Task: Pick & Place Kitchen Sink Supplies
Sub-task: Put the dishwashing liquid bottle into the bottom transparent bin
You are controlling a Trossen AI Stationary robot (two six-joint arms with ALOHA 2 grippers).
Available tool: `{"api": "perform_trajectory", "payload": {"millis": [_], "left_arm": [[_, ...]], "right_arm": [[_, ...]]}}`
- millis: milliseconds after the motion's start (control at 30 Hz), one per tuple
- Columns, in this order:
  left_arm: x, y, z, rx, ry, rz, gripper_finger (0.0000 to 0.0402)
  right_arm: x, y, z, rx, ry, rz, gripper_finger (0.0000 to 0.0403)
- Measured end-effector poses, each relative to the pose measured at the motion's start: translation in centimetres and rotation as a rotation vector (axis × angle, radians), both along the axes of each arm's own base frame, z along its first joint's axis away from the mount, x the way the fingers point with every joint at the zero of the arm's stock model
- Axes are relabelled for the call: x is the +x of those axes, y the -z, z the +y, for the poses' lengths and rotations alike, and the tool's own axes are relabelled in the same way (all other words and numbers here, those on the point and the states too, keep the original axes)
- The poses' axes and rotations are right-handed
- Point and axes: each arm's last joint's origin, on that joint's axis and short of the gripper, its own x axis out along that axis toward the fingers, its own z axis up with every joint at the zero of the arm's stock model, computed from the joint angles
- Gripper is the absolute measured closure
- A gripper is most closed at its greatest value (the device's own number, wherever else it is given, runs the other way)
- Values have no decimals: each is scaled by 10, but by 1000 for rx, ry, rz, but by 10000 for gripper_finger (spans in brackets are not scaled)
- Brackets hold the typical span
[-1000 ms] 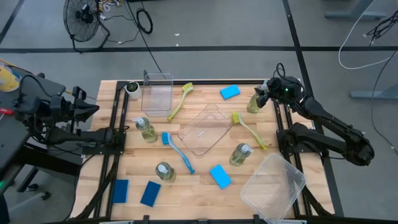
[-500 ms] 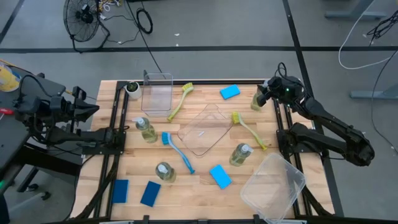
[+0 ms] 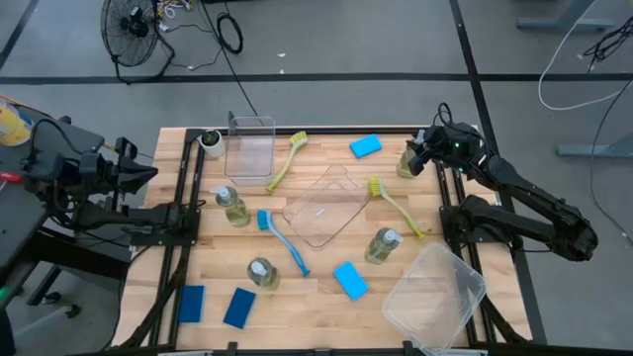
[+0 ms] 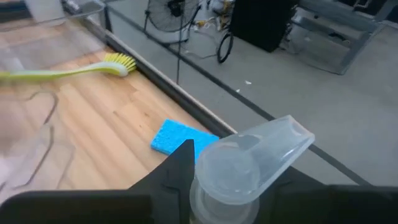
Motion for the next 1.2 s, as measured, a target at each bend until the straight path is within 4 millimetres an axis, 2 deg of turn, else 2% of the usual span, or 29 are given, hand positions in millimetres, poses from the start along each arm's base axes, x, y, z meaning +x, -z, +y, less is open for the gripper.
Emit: {"api": "perform_trajectory", "payload": {"millis": [433,733,867,1200], "left_arm": [[0,0,0,0,0,0,376],[0,0,0,0,0,0,376],[0,0,0,0,0,0,376],[0,0,0,0,1,0,376]], "right_arm": [[8,-77,3,-46,-150,-122,300],[28,-118,4,-27,-366,-228,301],[41,-125,7,-23,-436,-238,301],[73,-117,31,-38,-638,-161,301]]}}
